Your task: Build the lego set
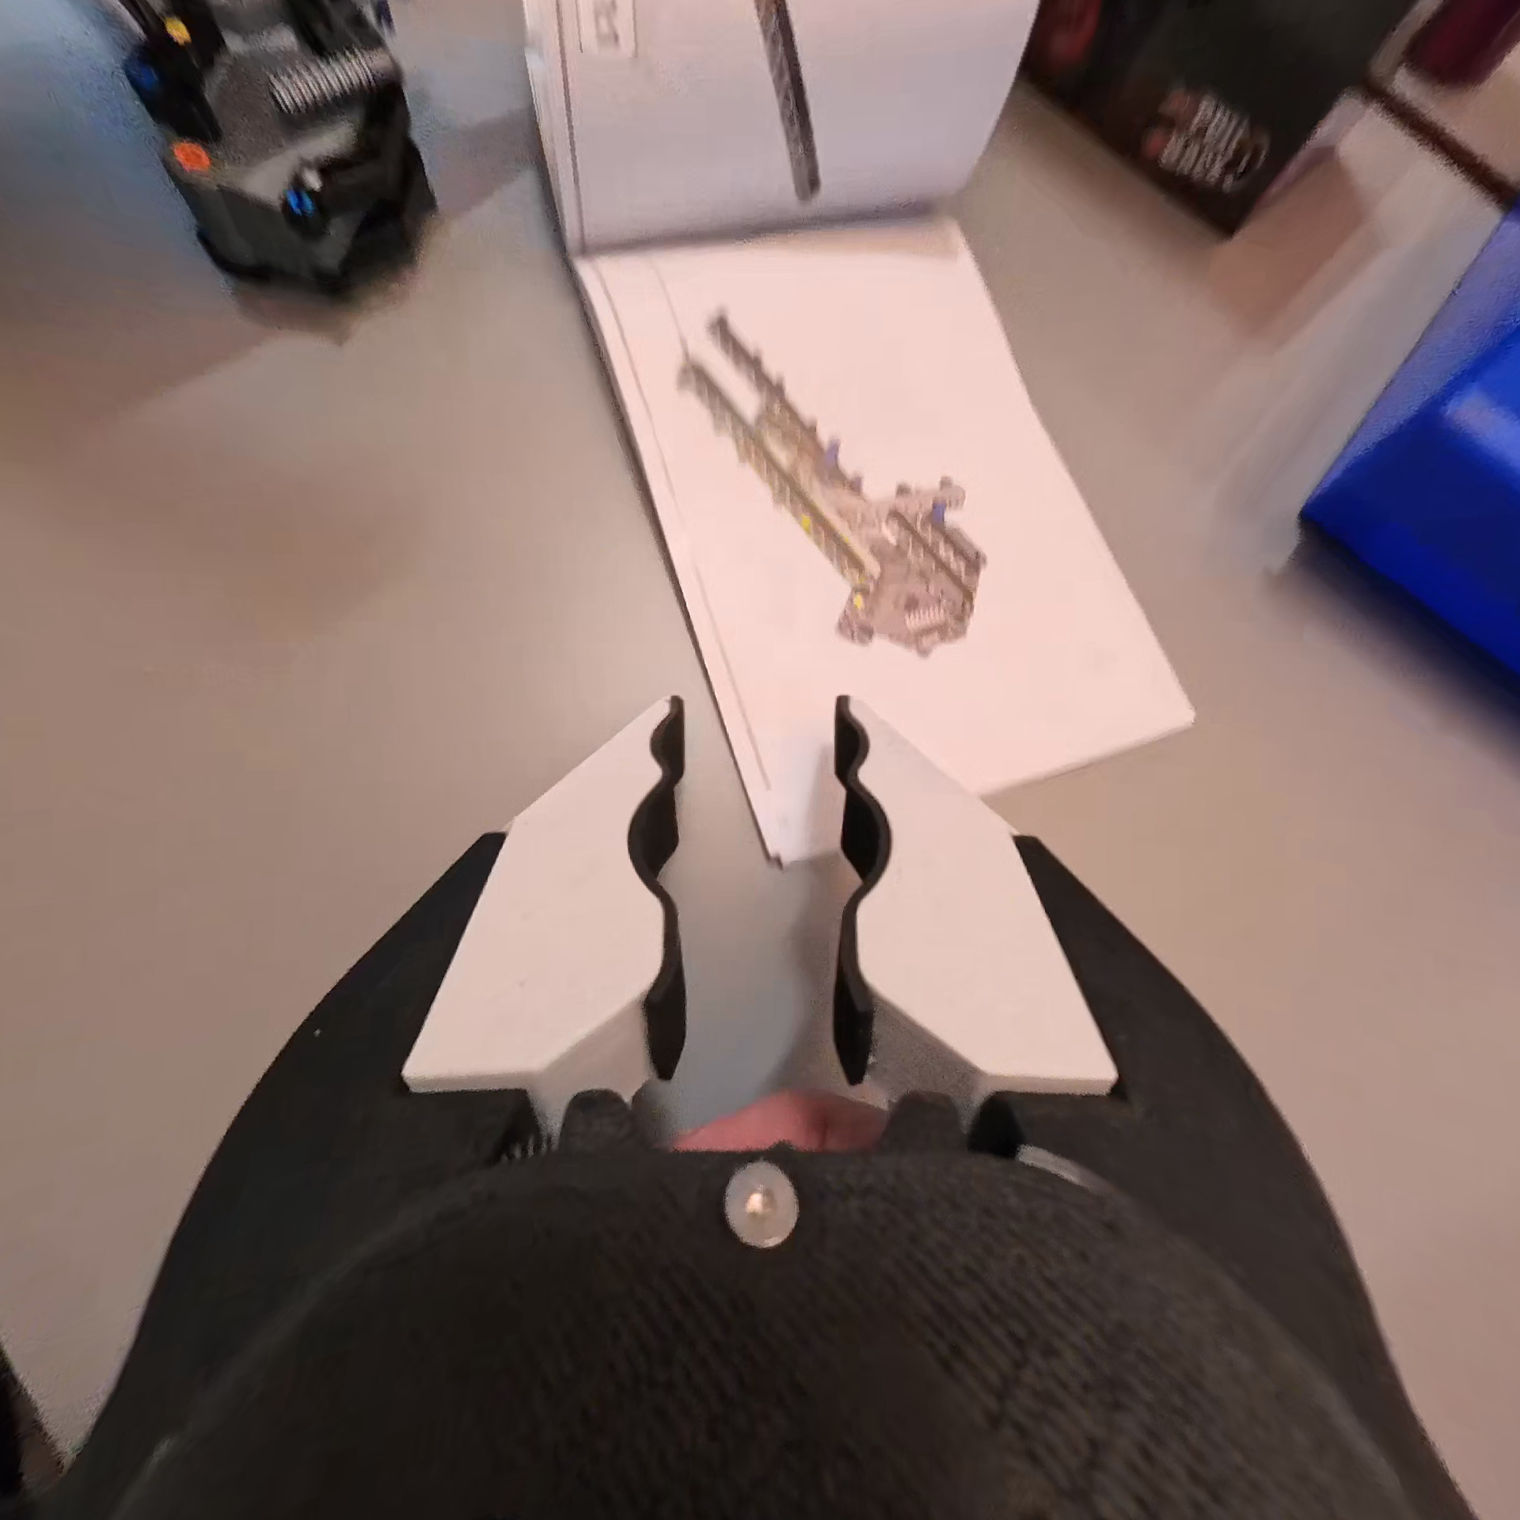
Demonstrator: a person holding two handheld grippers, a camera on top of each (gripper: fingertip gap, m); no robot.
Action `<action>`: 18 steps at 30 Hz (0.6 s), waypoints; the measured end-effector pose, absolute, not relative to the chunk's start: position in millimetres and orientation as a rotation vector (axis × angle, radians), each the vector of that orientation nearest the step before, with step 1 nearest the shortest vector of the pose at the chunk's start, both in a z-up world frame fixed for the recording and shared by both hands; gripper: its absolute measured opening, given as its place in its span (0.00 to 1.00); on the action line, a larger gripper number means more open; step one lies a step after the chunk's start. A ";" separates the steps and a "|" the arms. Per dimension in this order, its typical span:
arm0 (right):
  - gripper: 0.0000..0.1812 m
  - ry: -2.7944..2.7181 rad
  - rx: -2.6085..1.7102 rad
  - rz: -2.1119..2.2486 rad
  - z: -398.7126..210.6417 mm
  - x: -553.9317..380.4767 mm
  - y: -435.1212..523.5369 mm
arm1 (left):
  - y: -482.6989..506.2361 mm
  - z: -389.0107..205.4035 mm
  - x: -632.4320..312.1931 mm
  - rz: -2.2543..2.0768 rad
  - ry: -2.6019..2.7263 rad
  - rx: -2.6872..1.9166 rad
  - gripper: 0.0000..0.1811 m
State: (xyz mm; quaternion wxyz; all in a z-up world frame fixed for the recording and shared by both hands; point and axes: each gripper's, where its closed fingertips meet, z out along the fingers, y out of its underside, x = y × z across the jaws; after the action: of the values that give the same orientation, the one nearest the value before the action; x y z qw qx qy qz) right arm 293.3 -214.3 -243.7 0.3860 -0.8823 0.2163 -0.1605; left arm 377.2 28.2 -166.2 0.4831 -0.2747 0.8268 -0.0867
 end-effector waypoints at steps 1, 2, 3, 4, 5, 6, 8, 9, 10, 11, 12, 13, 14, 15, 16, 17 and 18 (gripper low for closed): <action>0.19 0.533 -2.220 -0.430 -237.5 296.3 -207.7 | 41.1 -179.8 375.6 -0.164 2.060 -0.699 0.00; 0.19 0.527 -2.193 -0.449 -232.1 300.2 -201.2 | 51.1 -189.7 374.7 -0.140 2.086 -0.729 0.00; 0.19 0.529 -2.177 -0.459 -229.2 303.9 -195.0 | 58.7 -197.6 373.4 -0.129 2.109 -0.755 0.00; 0.19 0.533 -2.178 -0.467 -229.5 307.2 -189.5 | 65.4 -205.0 370.5 -0.113 2.141 -0.776 0.00; 0.19 0.527 -2.194 -0.470 -231.6 308.9 -184.2 | 71.6 -210.0 368.0 -0.100 2.165 -0.795 0.00; 0.18 0.513 -2.214 -0.468 -234.9 309.0 -179.1 | 77.7 -211.7 366.7 -0.095 2.178 -0.815 0.00; 0.16 0.490 -2.258 -0.460 -242.8 308.1 -173.0 | 91.6 -209.5 365.2 -0.086 2.188 -0.865 0.01; 0.15 0.490 -2.282 -0.455 -247.6 308.0 -172.8 | 98.7 -209.2 363.2 -0.079 2.211 -0.894 0.03; 0.14 0.499 -2.308 -0.449 -252.9 307.9 -174.9 | 103.4 -208.7 362.3 -0.088 2.236 -0.919 0.05; 0.13 0.507 -2.293 -0.438 -252.7 308.1 -174.3 | 104.3 -206.4 364.1 -0.132 2.247 -0.930 0.05; 0.12 0.519 -2.294 -0.419 -254.3 307.1 -176.0 | 102.1 -204.6 366.2 -0.189 2.268 -0.930 0.05; 0.10 0.533 -2.282 -0.394 -254.8 305.7 -177.0 | 97.8 -204.0 367.3 -0.245 2.307 -0.919 0.05; 0.09 0.550 -2.271 -0.377 -255.0 305.1 -179.3 | 91.9 -203.4 369.3 -0.306 2.345 -0.898 0.05; 0.09 0.568 -2.262 -0.367 -255.1 304.6 -183.0 | 84.5 -203.0 372.3 -0.374 2.383 -0.873 0.05; 0.09 0.584 -2.256 -0.359 -255.0 303.7 -187.4 | 74.5 -203.9 374.8 -0.452 2.434 -0.836 0.05; 0.09 0.597 -2.252 -0.354 -255.1 302.7 -192.4 | 64.0 -206.4 375.4 -0.531 2.490 -0.804 0.05; 0.09 0.612 -2.248 -0.355 -255.0 302.2 -198.3 | 54.7 -209.3 375.9 -0.599 2.540 -0.788 0.05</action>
State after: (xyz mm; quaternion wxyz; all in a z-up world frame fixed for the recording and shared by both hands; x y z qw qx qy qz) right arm 302.2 -198.3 -255.0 0.3824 -0.8814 0.2398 -0.1394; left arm 375.9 54.7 -209.3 0.2066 -0.2828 0.9117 -0.2149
